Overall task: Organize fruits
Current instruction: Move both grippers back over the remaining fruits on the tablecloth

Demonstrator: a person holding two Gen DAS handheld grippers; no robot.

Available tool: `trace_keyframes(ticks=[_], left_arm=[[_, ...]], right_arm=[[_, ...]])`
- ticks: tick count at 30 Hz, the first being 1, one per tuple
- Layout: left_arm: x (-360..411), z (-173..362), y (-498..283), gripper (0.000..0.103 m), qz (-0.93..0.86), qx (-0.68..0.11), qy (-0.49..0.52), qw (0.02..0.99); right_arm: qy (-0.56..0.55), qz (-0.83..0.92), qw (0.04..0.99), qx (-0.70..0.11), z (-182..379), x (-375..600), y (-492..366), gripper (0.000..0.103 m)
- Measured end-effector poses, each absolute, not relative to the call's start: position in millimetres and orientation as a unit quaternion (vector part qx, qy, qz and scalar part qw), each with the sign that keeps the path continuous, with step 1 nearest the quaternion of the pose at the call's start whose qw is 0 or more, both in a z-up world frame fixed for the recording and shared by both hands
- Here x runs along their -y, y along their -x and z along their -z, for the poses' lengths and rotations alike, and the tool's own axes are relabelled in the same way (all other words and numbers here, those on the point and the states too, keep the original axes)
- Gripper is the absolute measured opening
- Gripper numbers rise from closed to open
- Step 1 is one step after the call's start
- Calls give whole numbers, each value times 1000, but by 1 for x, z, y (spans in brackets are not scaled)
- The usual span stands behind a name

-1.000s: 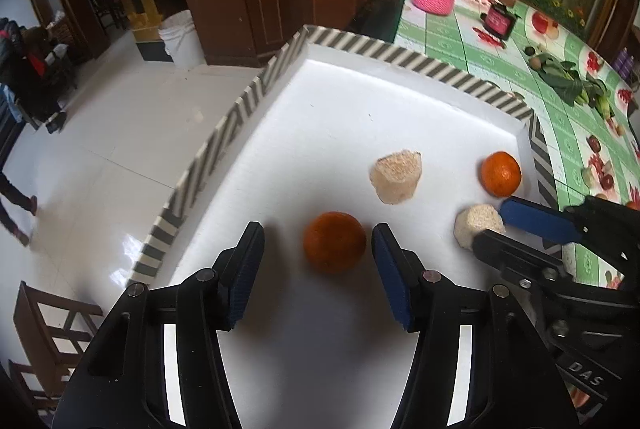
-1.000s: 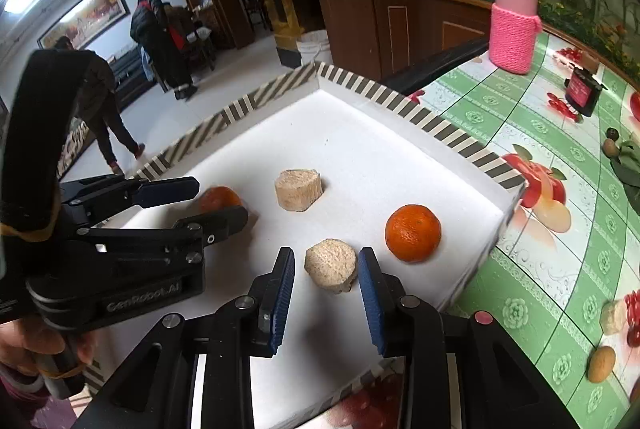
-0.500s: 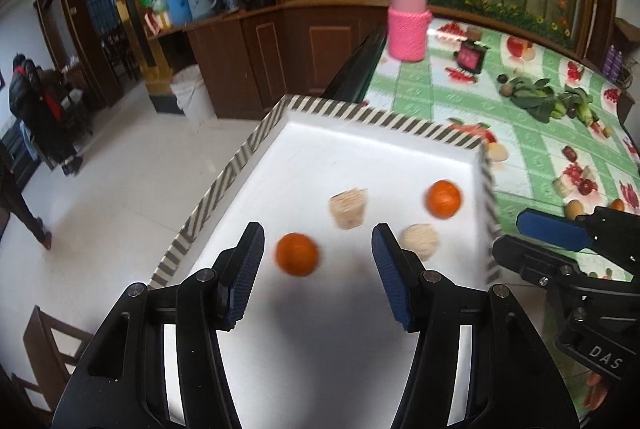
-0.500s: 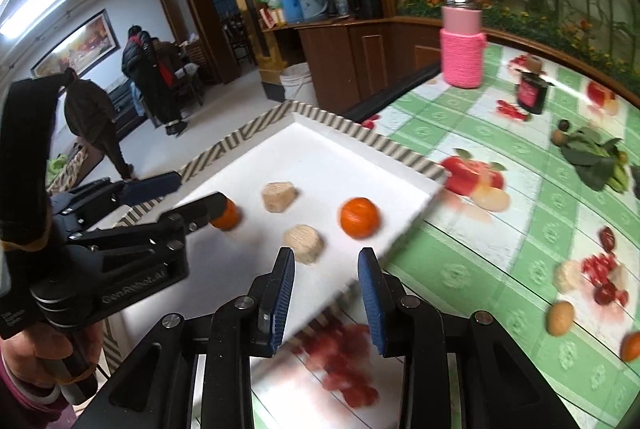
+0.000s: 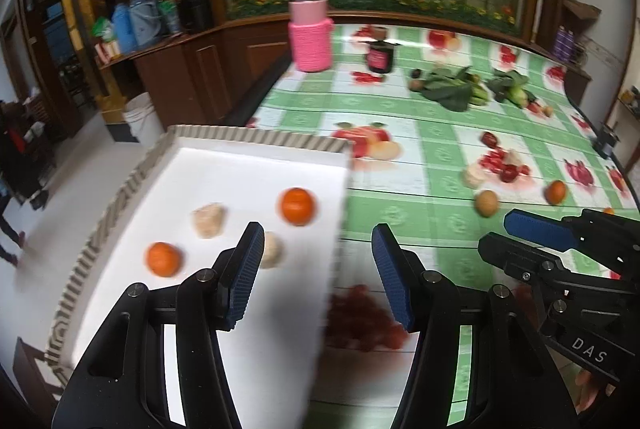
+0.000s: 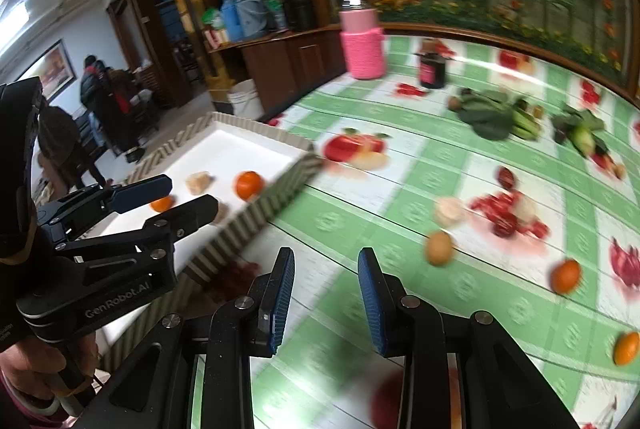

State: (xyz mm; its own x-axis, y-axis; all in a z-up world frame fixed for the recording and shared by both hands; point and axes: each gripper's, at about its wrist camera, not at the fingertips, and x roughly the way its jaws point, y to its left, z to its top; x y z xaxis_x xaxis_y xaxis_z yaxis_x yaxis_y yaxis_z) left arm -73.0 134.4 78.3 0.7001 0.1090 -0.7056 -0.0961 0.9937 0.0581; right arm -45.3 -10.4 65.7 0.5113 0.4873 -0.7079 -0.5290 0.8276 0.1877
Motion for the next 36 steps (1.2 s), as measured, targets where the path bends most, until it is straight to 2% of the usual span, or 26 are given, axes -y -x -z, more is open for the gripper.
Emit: trace_keyframes(ticks=[18, 25, 36], left_arm=[[-52, -42, 37, 56, 35, -441, -11, 897], [-32, -35, 19, 56, 56, -451, -3, 891], [-12, -21, -8, 56, 76, -468, -3, 881]], right_arm=[[-10, -118, 905, -409, -40, 174, 56, 32], [-25, -31, 911, -411, -39, 246, 46, 36], [-38, -37, 895, -443, -9, 267, 17, 37]])
